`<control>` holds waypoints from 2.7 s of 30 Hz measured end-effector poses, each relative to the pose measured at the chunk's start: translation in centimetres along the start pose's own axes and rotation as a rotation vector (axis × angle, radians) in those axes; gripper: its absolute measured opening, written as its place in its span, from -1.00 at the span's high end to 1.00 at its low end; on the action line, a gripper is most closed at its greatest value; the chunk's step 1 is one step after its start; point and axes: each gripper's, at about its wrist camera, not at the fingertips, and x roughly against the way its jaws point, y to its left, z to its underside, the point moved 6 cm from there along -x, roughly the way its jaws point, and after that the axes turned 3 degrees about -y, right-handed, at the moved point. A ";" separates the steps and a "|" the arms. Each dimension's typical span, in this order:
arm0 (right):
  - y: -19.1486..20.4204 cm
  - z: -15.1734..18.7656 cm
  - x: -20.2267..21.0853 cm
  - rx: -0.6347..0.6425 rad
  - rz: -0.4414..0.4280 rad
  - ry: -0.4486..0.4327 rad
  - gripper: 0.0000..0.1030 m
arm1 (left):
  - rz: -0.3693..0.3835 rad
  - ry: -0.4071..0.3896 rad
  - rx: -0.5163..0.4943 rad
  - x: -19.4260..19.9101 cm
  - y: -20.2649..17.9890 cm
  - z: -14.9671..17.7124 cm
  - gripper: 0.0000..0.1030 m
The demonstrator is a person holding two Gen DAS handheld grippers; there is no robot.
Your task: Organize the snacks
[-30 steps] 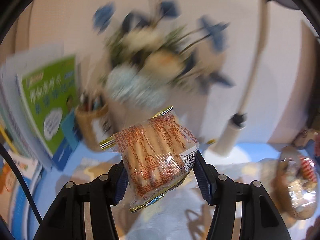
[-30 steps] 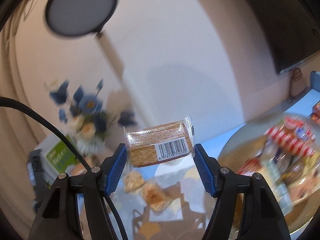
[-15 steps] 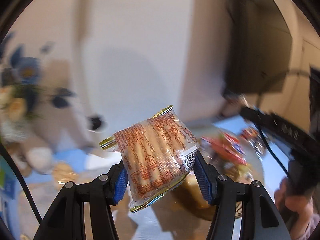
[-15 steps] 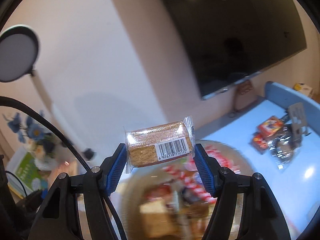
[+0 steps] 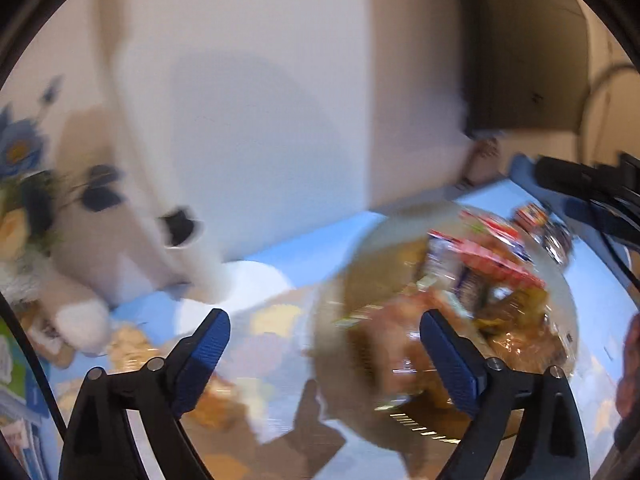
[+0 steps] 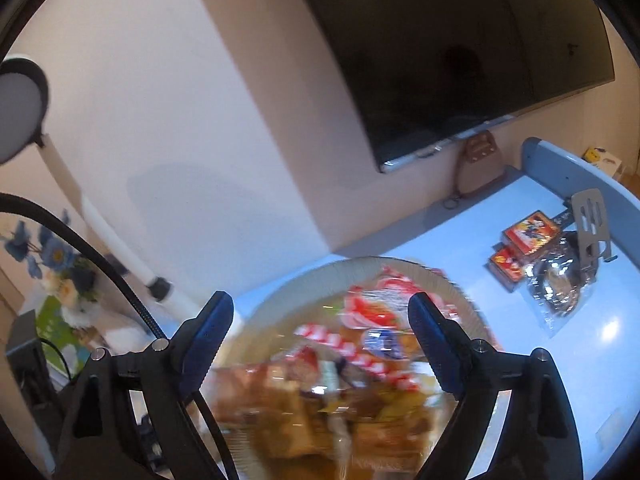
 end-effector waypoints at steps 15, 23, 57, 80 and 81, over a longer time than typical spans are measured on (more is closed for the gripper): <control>19.2 16.2 -7.6 0.316 -0.270 0.234 -1.00 | -0.156 0.218 0.248 -5.5 23.6 9.4 -1.00; 18.6 19.3 -12.2 0.607 -0.053 0.223 -1.00 | -0.106 0.211 0.318 -9.9 23.0 10.1 -1.00; 15.9 21.4 -16.8 0.631 -0.031 0.371 -1.00 | -0.150 0.197 0.352 -11.9 23.0 10.7 -1.00; 15.9 21.4 -16.8 0.627 -0.036 0.370 -1.00 | -0.150 0.197 0.352 -12.0 23.0 10.7 -1.00; 15.9 21.4 -16.8 0.627 -0.036 0.370 -1.00 | -0.150 0.198 0.352 -11.9 23.0 10.7 -1.00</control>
